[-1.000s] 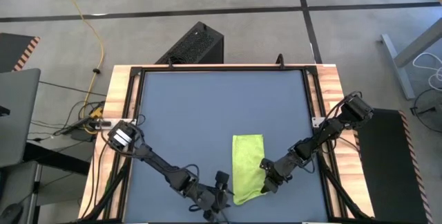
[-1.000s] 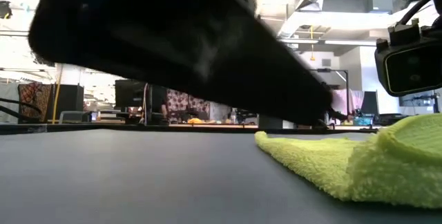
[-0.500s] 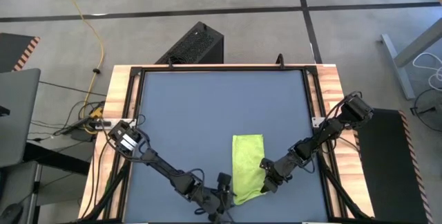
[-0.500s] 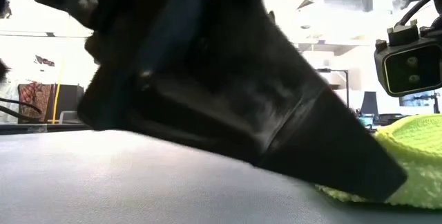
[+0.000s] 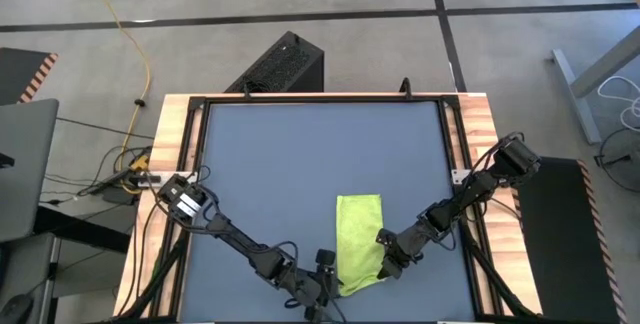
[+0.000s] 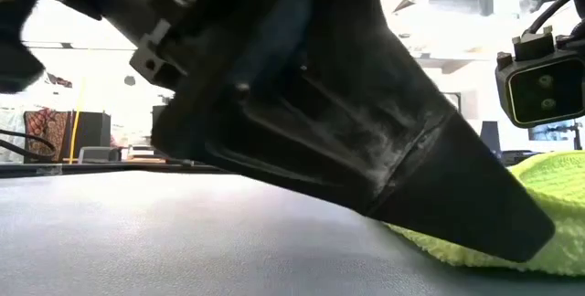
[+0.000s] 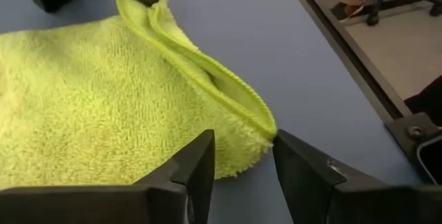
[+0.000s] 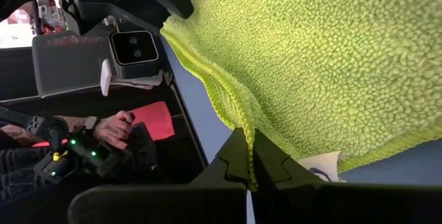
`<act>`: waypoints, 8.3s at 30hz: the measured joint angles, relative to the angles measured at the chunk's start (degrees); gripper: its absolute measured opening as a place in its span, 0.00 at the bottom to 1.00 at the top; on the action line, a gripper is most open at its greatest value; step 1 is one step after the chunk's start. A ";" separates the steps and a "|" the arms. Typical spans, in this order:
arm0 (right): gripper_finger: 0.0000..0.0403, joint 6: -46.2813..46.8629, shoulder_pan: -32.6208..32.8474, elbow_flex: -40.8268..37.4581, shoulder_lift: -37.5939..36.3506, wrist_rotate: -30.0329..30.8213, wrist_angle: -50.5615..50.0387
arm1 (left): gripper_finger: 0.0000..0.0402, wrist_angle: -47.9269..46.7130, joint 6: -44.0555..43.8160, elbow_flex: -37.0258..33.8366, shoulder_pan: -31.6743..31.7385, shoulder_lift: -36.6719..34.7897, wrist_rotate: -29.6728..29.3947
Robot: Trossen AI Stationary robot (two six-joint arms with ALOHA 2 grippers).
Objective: Roll towel into tight, uniform cylinder
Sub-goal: Roll the green towel
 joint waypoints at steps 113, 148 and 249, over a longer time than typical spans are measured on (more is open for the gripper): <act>0.24 -1.77 -1.77 -0.26 -22.21 6.29 -34.77 | 0.00 -9.58 -30.44 -0.09 15.08 -4.36 17.89; 0.33 -7.75 -2.43 3.65 -31.06 6.74 -50.66 | 0.00 -15.48 -31.64 -0.09 15.82 -3.81 18.04; 0.29 -47.75 7.34 17.09 -6.25 22.43 -46.45 | 0.53 -10.28 1.37 0.24 8.80 -1.14 1.80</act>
